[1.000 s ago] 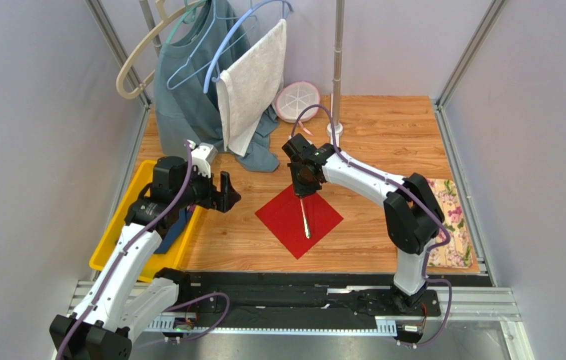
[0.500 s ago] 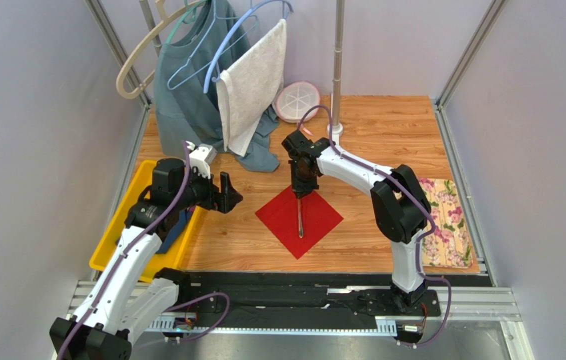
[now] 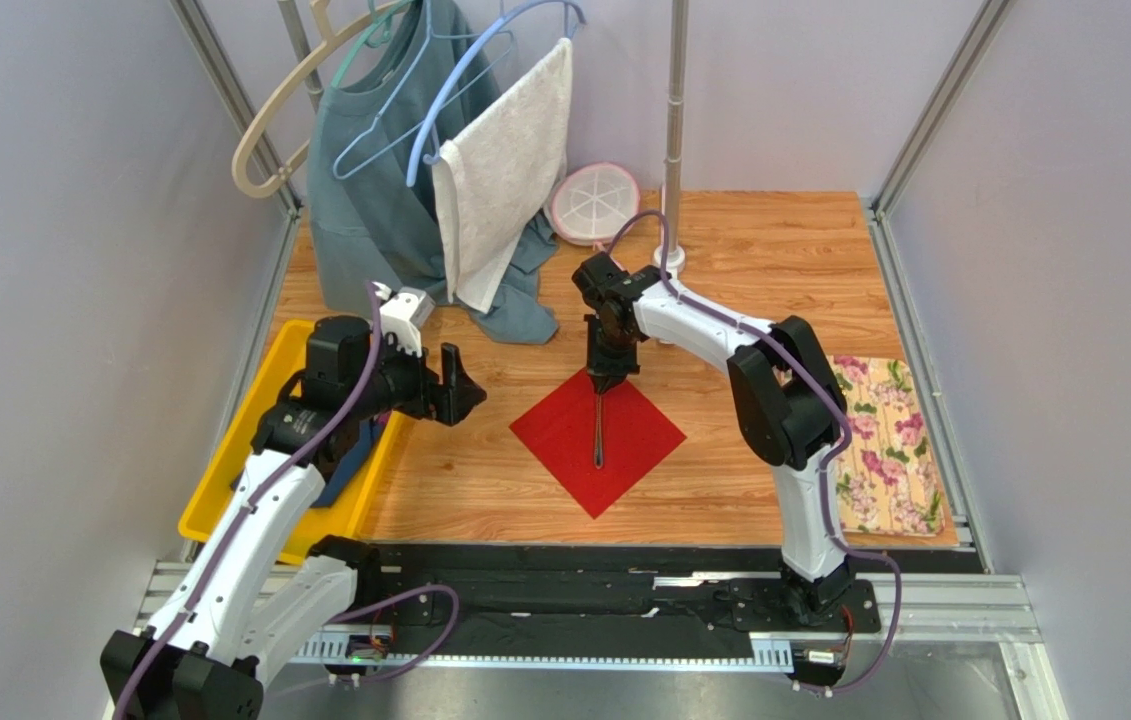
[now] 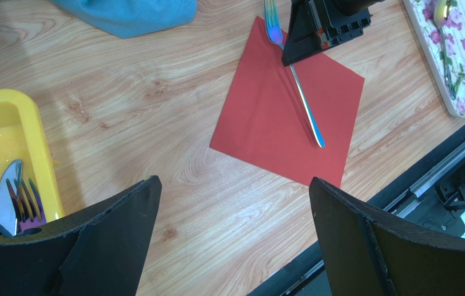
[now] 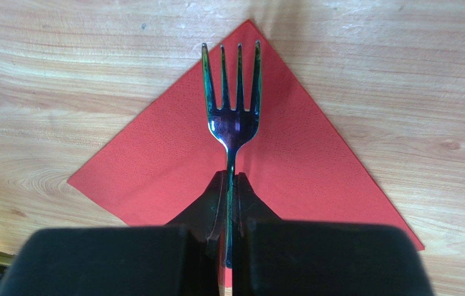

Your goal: Place the utensils on the paper napkin and roll it up

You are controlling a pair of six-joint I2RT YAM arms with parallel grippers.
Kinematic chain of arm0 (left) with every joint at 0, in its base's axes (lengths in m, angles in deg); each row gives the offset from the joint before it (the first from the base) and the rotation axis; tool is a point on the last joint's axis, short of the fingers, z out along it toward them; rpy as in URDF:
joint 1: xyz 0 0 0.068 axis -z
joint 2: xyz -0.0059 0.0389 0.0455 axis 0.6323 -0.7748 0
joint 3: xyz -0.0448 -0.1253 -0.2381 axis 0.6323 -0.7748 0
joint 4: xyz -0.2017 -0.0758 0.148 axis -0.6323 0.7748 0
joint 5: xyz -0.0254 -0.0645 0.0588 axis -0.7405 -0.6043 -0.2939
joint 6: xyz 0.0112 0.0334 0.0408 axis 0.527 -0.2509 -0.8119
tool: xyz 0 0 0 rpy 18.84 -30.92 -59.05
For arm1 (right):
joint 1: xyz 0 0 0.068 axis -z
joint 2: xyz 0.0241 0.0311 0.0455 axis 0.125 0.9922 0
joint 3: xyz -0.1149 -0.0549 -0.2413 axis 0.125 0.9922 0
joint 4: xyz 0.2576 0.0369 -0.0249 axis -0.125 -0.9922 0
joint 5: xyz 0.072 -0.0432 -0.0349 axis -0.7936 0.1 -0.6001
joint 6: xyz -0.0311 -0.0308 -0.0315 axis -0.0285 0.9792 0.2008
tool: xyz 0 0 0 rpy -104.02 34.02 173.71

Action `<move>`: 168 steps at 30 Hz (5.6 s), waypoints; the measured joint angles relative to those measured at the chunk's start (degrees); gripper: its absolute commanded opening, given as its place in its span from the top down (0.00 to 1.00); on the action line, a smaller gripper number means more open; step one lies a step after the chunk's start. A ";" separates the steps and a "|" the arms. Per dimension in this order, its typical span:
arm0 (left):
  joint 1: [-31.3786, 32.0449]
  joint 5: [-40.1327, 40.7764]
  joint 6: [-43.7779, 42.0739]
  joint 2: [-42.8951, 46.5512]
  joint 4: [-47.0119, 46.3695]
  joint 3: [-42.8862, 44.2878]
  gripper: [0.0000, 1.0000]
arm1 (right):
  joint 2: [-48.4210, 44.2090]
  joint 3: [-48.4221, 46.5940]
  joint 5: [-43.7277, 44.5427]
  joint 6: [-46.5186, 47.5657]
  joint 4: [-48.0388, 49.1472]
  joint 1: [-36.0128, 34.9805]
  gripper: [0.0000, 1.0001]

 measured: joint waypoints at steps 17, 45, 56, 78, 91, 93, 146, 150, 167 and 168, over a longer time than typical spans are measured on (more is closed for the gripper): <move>0.00 -0.13 0.17 -0.98 -0.98 -0.24 0.01 | 1.73 -1.01 -2.62 -1.16 0.00 0.83 1.00; 0.00 -0.15 0.22 -1.01 -1.38 -1.57 0.01 | 5.42 -3.74 -3.23 -1.92 -0.07 0.83 0.83; 0.00 -0.13 0.20 -1.01 -1.38 -1.60 0.01 | 5.49 -4.02 -3.72 -2.51 -0.02 0.83 0.57; -0.02 -4.39 -3.17 -4.44 1.79 3.69 0.01 | -23.28 2.64 -5.01 22.67 -5.73 16.61 0.22; 0.00 -8.81 -3.65 -5.53 -0.02 3.23 0.01 | -30.25 19.37 -6.64 43.17 -8.79 51.49 0.24; -0.02 -8.79 -4.28 -5.81 0.00 3.23 0.01 | -30.12 21.44 -7.63 44.83 -8.50 53.96 0.26; -0.02 -1.22 -1.57 -8.26 -2.82 2.08 0.01 | -22.80 19.17 -13.20 41.64 -4.26 50.21 1.00; -0.02 -0.83 -1.57 -8.72 -2.54 2.08 0.01 | -24.09 16.15 -17.38 36.68 -5.73 42.51 1.00; -0.02 -0.81 -0.26 -8.72 -2.64 2.05 0.01 | -18.62 14.58 -20.13 15.02 0.90 14.40 1.00; -0.02 -0.81 -0.20 -8.72 -2.64 2.05 0.01 | -17.81 14.58 -19.58 14.08 1.66 13.29 1.00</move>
